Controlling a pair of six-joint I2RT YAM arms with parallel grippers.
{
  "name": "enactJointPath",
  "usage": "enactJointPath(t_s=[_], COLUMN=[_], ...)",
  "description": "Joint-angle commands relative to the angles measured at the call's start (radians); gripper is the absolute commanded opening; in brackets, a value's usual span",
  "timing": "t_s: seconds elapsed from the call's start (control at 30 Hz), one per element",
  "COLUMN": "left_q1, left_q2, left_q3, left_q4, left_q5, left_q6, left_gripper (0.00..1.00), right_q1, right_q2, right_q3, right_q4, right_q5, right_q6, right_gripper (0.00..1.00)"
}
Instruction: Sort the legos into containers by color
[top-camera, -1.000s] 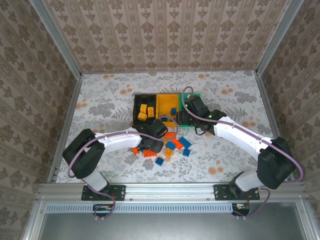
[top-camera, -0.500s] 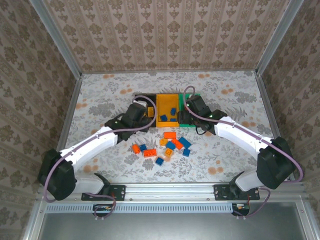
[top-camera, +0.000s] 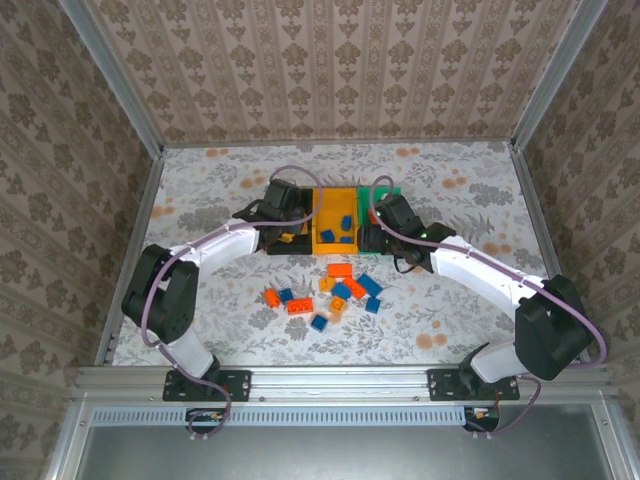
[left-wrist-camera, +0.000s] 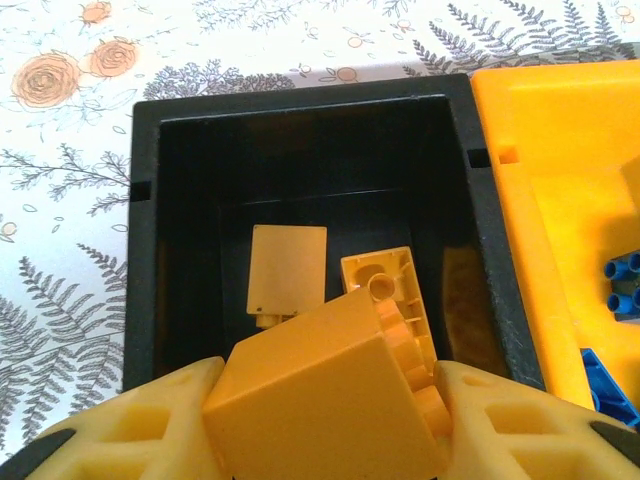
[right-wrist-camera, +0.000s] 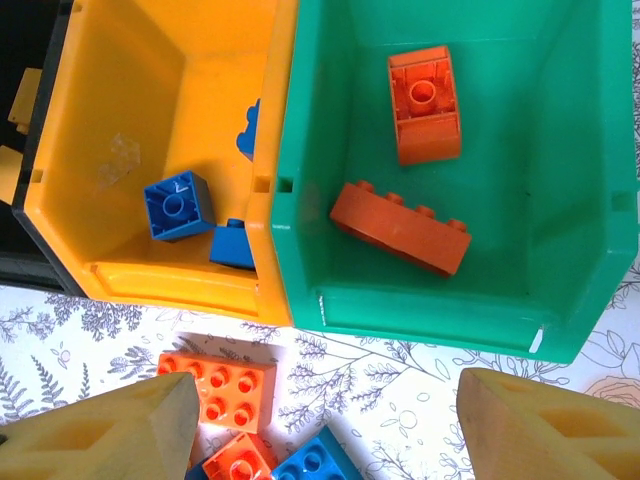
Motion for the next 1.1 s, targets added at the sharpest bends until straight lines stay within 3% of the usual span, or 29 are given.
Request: enactJointPath(t_s=[0.0,0.23,0.47,0.77,1.07], left_q1=[0.003,-0.009,-0.076,-0.208,-0.222], left_q2=[0.015,-0.03,-0.181,-0.438,-0.728], left_q3=[0.034,0.044,0.014,-0.19,-0.42], left_q4=[0.016,0.009,0.004,-0.01,-0.118], left_q5=[0.022,0.037,0.054,-0.017,-0.1], left_q6=[0.001,-0.004,-0.014,-0.055,-0.156], left_gripper=[0.55,0.72,0.99,1.0,1.0], right_q1=[-0.003,-0.004,0.009,0.117,0.31], right_q2=[-0.027,-0.027,-0.057,-0.043,0.076], right_q3=[-0.017,-0.022,-0.023,-0.048,-0.027], right_q4=[0.009,0.014,-0.002,-0.065,-0.133], right_q5=[-0.027,-0.047,-0.125,-0.22,-0.236], right_q6=[0.012,0.008,-0.022,-0.099,-0.155], right_gripper=[0.71,0.73,0.75,0.75,0.73])
